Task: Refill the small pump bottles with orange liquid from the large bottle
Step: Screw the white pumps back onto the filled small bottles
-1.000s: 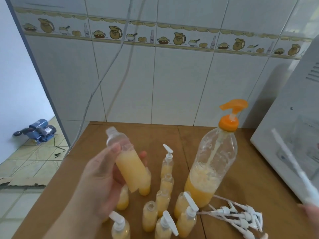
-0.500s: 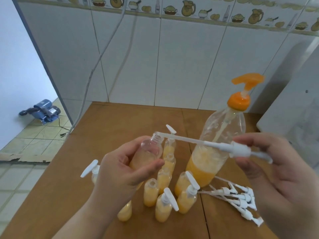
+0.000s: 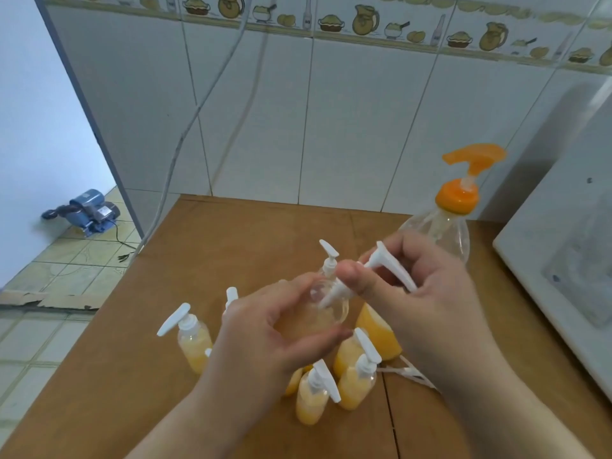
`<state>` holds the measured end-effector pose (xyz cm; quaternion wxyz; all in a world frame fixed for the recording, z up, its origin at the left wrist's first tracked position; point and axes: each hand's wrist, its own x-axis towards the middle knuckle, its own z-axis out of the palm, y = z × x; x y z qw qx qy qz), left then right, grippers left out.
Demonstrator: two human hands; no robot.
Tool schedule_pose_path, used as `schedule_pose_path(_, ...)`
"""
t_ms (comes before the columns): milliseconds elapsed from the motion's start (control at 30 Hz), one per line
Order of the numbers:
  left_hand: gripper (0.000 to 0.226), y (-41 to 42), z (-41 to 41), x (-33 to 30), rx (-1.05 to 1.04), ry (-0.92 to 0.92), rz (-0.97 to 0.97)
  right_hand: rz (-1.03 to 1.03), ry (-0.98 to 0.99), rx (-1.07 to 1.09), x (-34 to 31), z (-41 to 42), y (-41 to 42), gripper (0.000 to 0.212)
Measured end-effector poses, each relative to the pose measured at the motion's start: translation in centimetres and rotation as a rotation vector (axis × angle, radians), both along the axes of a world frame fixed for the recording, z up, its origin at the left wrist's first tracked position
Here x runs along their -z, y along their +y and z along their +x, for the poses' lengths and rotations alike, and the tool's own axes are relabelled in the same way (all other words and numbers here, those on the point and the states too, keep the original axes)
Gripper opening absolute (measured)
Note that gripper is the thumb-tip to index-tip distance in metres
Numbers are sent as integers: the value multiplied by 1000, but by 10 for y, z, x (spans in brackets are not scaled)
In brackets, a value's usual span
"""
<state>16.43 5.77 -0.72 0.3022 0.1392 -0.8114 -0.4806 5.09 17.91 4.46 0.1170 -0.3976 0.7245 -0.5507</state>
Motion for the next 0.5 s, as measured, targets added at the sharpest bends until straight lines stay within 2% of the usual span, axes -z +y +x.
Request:
schedule_pose_path(100,41,3,-1,4,-5,-17,120,-174,-500,-124,7,0,-1,37)
schedule_pose_path(133,42,3,-1,5,2,-27,140,-239,-568,-123,8,2,-2,41)
schedule_pose_path(233,39,6,0,3,11,-50,112,-247,-463,23,21,3,-5,56)
schedule_pose_path(300,39,8,-1,0,9,-51,111,-252,-506,17,21,4,-6,61)
schedule_pose_path(367,41,9,-2,1,5,-59,123,-283,-605,-28,16,6,-5,56)
schedule_pose_path(500,39,12,-2,1,16,-63,126,-198,-540,38,19,3,-2,70)
